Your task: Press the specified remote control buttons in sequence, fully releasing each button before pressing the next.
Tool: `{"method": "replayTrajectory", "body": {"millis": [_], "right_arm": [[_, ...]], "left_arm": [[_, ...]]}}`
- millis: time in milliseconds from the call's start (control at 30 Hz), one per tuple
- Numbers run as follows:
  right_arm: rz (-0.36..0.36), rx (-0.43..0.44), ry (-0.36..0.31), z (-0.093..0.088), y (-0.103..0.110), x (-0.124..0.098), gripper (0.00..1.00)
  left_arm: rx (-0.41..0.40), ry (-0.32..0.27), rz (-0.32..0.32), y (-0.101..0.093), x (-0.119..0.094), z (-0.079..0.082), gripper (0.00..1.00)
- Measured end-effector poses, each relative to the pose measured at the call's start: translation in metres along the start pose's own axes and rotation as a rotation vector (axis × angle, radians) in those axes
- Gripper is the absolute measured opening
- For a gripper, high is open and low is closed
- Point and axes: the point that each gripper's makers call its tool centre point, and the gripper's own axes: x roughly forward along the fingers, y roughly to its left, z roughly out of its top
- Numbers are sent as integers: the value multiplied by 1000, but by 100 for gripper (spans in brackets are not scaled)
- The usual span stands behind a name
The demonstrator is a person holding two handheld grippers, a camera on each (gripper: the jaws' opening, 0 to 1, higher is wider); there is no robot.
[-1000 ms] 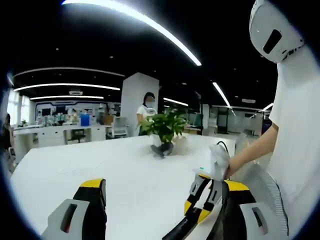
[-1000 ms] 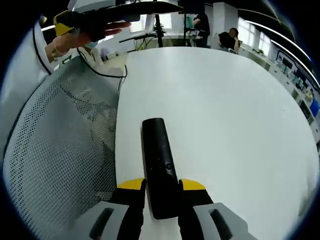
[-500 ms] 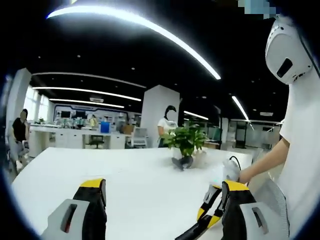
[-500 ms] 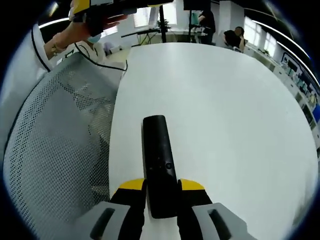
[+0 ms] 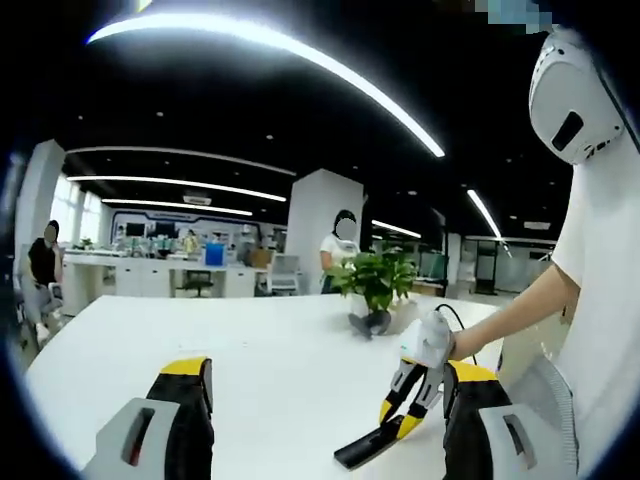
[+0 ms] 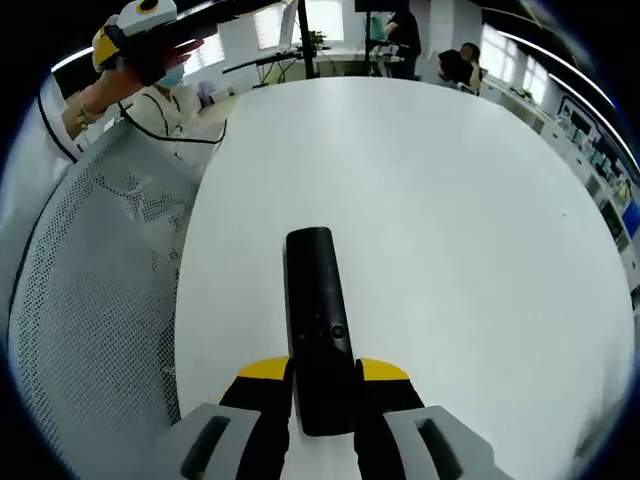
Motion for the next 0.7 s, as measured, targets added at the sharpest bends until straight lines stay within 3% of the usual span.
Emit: {"method": "replayTrajectory", "body": {"millis": [600, 700], "right_arm": [[-4, -21, 96, -2, -62, -7, 21], [-17, -65, 148, -3, -75, -8, 21]], "left_arm": [[-17, 19, 35, 1, -13, -8, 99], [-18, 28, 34, -1, -14, -10, 99]]}}
